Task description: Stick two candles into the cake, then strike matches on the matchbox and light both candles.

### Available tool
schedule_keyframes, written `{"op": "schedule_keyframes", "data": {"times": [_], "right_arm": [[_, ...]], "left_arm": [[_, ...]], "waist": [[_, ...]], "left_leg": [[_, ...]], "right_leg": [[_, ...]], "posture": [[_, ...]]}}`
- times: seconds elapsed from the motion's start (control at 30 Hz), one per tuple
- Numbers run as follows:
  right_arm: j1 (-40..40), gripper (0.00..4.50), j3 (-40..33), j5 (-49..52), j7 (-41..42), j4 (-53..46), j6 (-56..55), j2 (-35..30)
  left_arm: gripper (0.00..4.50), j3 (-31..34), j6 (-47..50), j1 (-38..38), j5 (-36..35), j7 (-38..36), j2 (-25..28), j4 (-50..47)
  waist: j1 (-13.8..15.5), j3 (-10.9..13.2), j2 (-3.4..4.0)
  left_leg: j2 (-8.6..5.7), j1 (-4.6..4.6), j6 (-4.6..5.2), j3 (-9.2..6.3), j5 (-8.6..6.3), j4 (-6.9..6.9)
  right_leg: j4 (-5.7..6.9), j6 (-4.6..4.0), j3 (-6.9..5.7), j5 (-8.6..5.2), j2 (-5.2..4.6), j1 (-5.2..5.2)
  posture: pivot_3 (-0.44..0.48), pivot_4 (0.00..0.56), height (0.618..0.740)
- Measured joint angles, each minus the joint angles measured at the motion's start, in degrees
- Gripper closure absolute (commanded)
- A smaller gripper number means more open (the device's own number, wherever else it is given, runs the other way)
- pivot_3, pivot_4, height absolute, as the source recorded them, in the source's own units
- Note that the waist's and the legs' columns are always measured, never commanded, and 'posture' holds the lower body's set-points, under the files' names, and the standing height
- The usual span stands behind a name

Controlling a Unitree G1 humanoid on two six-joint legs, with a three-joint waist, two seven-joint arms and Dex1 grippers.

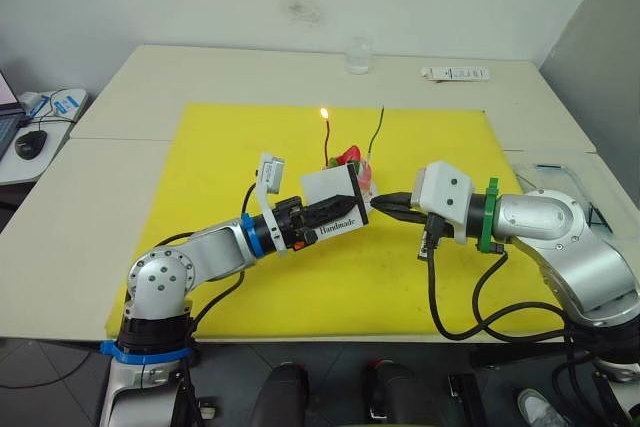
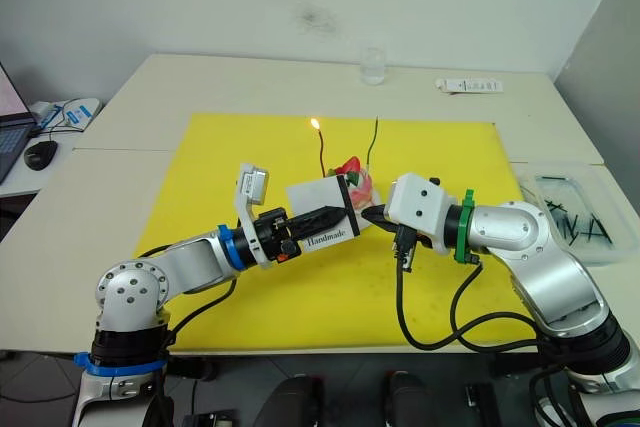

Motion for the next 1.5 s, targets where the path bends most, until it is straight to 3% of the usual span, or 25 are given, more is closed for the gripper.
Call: {"op": "schedule_keyframes", "data": {"times": [0.83,1.5], "right_arm": [[0.0,4.46,0.6,-0.6,-0.3,-0.8,-1.0,0.1],[-1.1,4.46,5.1,-10.3,1.1,1.8,-8.6,-0.2]], "left_arm": [[4.50,-0.1,-0.1,-0.3,0.5,0.0,-0.3,0.6],[4.50,0.0,-0.1,-0.3,0.7,1.2,-0.2,1.0]], "waist": [[0.0,0.0,0.00],[0.0,0.0,0.00]], "left_leg": [[0.00,0.00,0.00,0.00,0.00,0.00],[0.00,0.00,0.00,0.00,0.00,0.00]], "right_leg": [[-0.01,0.00,0.00,0.00,0.00,0.00],[-0.01,0.00,0.00,0.00,0.00,0.00]], "posture": [[0.000,0.150,0.740],[0.000,0.150,0.740]]}}
